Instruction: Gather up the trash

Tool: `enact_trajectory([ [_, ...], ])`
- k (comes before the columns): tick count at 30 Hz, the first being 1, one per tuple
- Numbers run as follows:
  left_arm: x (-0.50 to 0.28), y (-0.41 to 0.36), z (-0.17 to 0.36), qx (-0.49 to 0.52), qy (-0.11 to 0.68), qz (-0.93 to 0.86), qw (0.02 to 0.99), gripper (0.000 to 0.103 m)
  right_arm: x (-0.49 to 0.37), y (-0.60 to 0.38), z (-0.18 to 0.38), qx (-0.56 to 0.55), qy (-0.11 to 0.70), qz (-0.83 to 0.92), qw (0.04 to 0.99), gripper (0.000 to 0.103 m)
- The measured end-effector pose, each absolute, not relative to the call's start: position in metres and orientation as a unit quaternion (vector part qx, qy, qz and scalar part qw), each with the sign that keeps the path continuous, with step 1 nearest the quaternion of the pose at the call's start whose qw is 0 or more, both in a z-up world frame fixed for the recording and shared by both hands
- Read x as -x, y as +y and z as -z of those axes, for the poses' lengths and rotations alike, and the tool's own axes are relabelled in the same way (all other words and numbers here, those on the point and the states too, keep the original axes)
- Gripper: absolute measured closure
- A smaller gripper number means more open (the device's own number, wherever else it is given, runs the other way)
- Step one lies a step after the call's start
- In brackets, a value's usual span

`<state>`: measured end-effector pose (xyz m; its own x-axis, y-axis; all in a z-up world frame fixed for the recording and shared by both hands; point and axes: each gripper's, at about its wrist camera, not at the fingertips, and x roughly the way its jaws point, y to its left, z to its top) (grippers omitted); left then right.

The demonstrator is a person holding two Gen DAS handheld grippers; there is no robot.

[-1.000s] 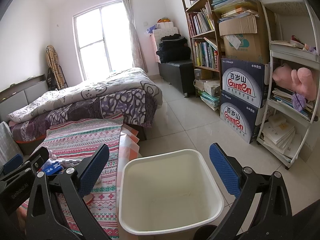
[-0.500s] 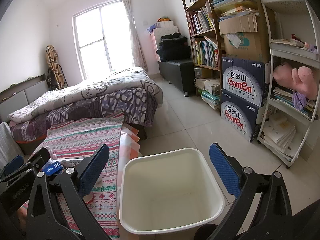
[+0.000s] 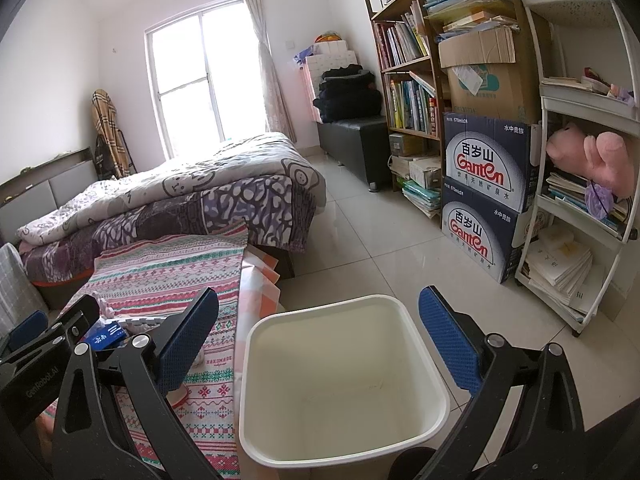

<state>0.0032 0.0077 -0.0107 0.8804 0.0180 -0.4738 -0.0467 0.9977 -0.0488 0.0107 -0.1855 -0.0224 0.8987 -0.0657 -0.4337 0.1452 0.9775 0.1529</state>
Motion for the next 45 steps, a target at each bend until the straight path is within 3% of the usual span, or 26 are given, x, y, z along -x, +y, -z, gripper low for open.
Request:
enact_trajectory([
  [31, -0.005, 0.012, 0.014, 0.035, 0.251, -0.022, 0.967, 0.007, -0.014, -0.177, 0.020, -0.096, 0.229, 0.052, 0.967, 0.007],
  [40, -0.032, 0.034, 0.016, 0.024, 0.306, -0.068, 0.949, 0.007, -0.046, -0.164, 0.004, -0.082, 0.290, 0.017, 0.953, 0.007],
  [45, -0.068, 0.068, 0.015, -0.002, 0.380, -0.076, 0.922, 0.007, -0.084, -0.139, 0.003, -0.040, 0.349, -0.037, 0.936, 0.007],
])
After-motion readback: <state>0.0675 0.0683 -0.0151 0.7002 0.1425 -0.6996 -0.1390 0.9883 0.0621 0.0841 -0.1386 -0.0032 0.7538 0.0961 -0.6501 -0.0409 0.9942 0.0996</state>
